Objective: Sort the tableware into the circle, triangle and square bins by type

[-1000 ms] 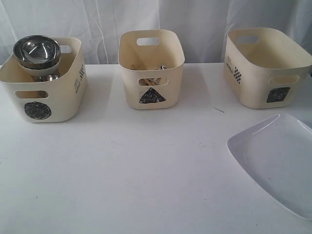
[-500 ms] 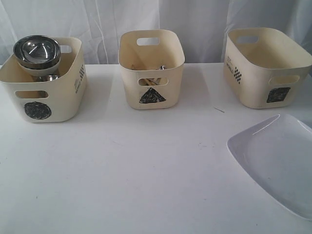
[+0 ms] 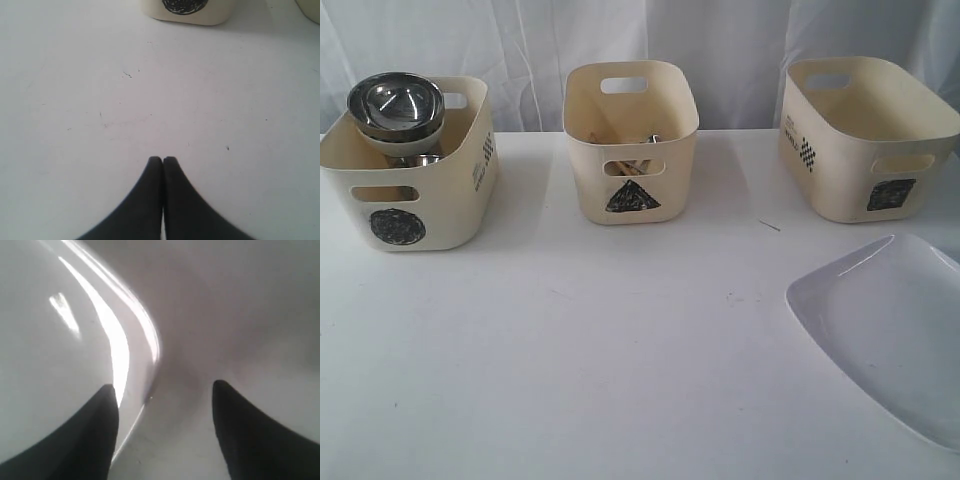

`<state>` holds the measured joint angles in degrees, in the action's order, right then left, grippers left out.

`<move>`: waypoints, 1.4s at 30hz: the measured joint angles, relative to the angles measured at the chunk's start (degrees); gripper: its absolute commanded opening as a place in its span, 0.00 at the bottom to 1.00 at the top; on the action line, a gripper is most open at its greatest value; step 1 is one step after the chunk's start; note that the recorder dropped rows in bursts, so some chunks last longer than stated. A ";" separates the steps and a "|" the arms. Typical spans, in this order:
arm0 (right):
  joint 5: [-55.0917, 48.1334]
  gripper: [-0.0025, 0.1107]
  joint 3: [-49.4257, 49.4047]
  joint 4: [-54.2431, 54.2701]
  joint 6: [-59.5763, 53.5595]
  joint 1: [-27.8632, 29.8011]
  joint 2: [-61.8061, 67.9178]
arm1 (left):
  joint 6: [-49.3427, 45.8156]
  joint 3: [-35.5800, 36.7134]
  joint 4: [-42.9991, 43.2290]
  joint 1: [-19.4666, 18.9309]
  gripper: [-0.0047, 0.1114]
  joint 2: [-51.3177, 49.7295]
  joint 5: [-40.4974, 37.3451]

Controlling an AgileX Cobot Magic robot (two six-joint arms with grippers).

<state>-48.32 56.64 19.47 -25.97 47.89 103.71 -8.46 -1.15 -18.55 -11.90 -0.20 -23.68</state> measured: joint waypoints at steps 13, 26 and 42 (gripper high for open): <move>-3.35 0.38 1.62 19.80 -22.35 0.00 8.52 | 0.00 0.00 0.00 0.00 0.04 0.00 0.00; -6.04 0.12 2.25 28.29 -27.11 0.37 14.20 | 0.00 0.00 0.00 0.00 0.04 0.00 0.00; -4.98 0.41 5.47 27.65 -36.51 0.07 14.29 | 0.00 0.00 0.00 2.89 0.04 0.00 0.00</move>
<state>-53.31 62.10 47.12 -62.47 47.96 118.00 -8.46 -1.15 -18.55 -9.01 -0.20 -23.68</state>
